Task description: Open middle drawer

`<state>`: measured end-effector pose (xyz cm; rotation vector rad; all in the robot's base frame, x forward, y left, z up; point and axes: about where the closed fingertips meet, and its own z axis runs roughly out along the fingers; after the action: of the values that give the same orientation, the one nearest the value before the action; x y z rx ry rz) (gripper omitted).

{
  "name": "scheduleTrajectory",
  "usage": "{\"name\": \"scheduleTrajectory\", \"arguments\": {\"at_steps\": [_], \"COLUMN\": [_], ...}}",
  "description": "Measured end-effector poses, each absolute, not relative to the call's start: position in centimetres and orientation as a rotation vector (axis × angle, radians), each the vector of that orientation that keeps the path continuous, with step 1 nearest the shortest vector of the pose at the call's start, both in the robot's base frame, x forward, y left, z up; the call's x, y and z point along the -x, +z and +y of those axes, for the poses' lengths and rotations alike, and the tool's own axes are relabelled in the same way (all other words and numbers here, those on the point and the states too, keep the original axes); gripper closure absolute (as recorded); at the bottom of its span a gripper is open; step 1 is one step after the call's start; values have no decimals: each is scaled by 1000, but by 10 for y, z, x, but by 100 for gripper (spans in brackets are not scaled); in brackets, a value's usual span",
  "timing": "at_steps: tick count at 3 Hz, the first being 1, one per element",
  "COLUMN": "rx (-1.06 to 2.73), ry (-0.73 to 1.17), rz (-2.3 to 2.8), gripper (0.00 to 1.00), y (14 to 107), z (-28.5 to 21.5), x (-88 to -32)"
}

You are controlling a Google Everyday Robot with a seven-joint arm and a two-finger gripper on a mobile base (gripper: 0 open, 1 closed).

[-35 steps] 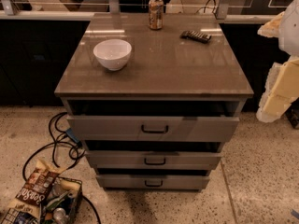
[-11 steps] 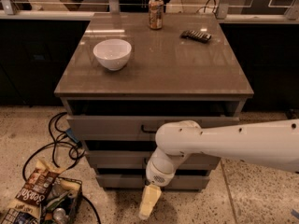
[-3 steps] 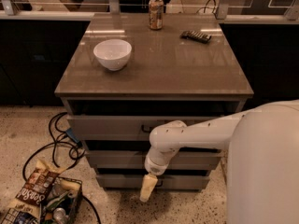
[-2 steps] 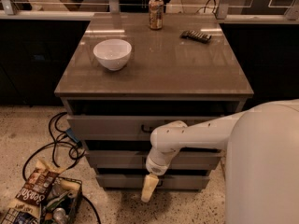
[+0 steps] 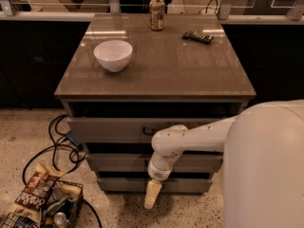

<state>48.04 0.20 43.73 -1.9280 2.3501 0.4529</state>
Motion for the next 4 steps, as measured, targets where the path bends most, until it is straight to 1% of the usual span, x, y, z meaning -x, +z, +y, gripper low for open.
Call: {"name": "scheduleTrajectory", "arguments": {"at_steps": [2, 4], "rx": [1977, 1967], "ry": [477, 426], "rz": [2329, 2314], "gripper": [0, 0], "y": [428, 437], "z": [12, 9], "x": [-480, -492]}}
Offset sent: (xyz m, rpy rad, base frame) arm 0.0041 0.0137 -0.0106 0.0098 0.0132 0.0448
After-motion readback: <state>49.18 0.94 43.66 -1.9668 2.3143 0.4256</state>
